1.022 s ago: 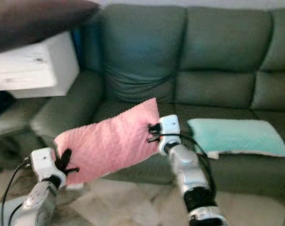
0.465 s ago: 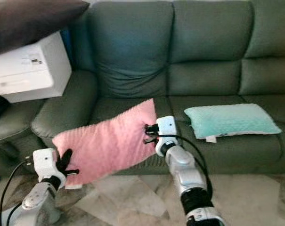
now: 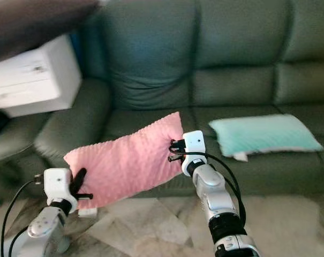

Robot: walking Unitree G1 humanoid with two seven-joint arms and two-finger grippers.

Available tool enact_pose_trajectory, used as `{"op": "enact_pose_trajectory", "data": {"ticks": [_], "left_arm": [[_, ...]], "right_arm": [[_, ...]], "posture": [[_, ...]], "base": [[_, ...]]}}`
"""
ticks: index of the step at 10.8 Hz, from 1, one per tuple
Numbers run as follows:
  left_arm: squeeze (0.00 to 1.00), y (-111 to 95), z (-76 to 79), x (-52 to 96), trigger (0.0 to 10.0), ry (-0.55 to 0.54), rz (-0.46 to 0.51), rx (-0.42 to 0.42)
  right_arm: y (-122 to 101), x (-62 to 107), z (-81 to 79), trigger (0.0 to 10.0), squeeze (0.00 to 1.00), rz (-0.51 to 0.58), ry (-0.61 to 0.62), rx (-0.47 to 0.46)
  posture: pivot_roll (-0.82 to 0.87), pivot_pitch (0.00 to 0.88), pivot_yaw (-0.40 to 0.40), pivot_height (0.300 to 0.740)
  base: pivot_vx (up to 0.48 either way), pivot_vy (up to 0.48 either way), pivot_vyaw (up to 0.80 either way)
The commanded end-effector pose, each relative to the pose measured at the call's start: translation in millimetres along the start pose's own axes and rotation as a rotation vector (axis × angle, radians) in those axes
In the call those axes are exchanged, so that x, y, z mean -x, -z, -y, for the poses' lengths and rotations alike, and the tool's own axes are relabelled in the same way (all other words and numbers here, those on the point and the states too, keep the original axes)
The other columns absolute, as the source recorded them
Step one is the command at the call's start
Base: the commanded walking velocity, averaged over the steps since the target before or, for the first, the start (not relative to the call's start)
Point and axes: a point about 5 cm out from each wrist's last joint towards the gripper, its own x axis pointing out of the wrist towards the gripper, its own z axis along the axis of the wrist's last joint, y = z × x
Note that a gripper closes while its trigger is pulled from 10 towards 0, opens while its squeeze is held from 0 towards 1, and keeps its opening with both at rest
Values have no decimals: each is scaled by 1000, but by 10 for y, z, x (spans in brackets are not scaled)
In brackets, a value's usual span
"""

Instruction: Move the pillow to the sofa

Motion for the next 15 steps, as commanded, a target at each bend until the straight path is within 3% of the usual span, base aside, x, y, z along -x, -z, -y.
{"op": "enact_pose_trajectory", "data": {"ticks": [1,5,6,15], "left_arm": [[0,-19,16,-38,10000,11,7,5],[0,-41,114,-95,10000,54,26,26],[0,-48,137,-83,10000,73,42,56],[0,-19,160,-73,10000,101,33,64]], "right_arm": [[-96,-1,33,10000,0,42,17,12],[-102,11,18,10000,0,48,16,16],[-112,10,-10,10000,0,58,-5,12],[-110,30,-23,10000,0,57,-19,23]], "posture": [[-223,51,60,740],[-231,54,62,740],[-230,54,61,740],[-235,51,64,740]], "base": [[0,0,-763],[0,0,-759],[277,0,0],[422,0,0]]}}
